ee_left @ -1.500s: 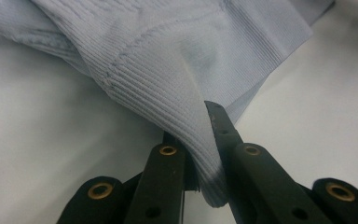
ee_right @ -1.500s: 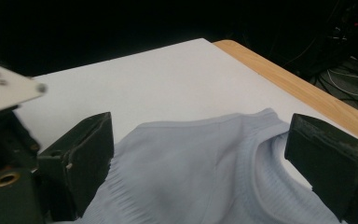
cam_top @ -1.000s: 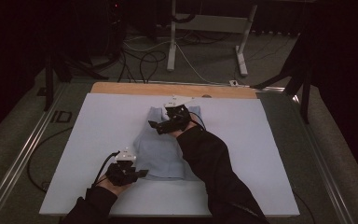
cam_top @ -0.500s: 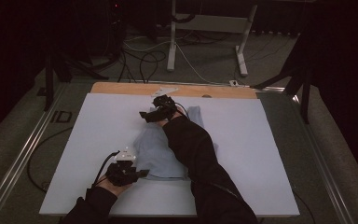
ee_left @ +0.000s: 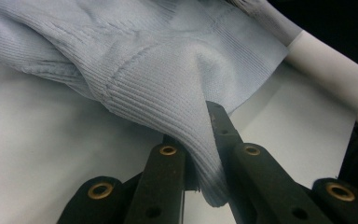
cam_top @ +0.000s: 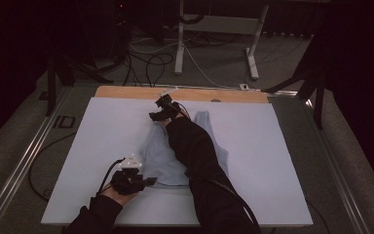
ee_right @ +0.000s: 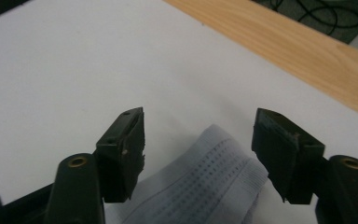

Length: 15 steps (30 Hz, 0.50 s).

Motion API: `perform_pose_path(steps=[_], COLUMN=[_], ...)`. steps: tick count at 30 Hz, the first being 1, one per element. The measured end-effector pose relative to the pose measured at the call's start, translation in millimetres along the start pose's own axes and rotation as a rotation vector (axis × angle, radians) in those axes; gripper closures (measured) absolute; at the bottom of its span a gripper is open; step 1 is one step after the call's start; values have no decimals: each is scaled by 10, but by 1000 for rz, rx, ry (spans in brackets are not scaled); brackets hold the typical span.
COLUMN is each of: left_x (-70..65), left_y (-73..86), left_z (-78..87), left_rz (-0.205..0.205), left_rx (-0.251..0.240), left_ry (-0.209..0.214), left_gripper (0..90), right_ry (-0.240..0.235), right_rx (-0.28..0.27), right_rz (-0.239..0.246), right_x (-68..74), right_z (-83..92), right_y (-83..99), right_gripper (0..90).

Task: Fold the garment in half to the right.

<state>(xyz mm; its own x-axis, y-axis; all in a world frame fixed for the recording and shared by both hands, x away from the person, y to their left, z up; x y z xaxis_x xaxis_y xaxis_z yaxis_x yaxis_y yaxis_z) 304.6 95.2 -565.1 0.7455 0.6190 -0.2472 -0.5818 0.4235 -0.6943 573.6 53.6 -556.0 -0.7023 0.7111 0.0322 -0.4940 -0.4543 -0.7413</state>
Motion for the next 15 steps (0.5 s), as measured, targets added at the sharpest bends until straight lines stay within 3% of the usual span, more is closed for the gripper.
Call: perform_pose_path(steps=[9, 15], left_x=[0, -13], left_y=[7, 4], left_z=[-11, -10], left_rz=[2, 3], left_rx=[4, 2], left_ry=[5, 5], left_gripper=[870, 870], right_ry=[44, 87], right_rx=[109, 141], right_rz=[19, 70], right_x=[-5, 16], right_z=[-241, -294], right_y=[154, 216], right_gripper=[375, 408])
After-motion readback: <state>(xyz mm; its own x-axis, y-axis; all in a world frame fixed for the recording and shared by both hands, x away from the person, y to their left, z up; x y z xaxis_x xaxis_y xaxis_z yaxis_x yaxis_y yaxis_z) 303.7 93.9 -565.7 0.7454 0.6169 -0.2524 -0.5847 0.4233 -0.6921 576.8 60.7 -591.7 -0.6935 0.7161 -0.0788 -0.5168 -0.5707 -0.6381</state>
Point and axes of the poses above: each handheld gripper's, and its own axes: z roughly backward along the jaws, y roughly out of its underside, x roughly to its left, the point moved 9 cm from there along -z, roughly forward along the jaws, and after that the axes turned 1 degree about x, right-handed, at the moved point
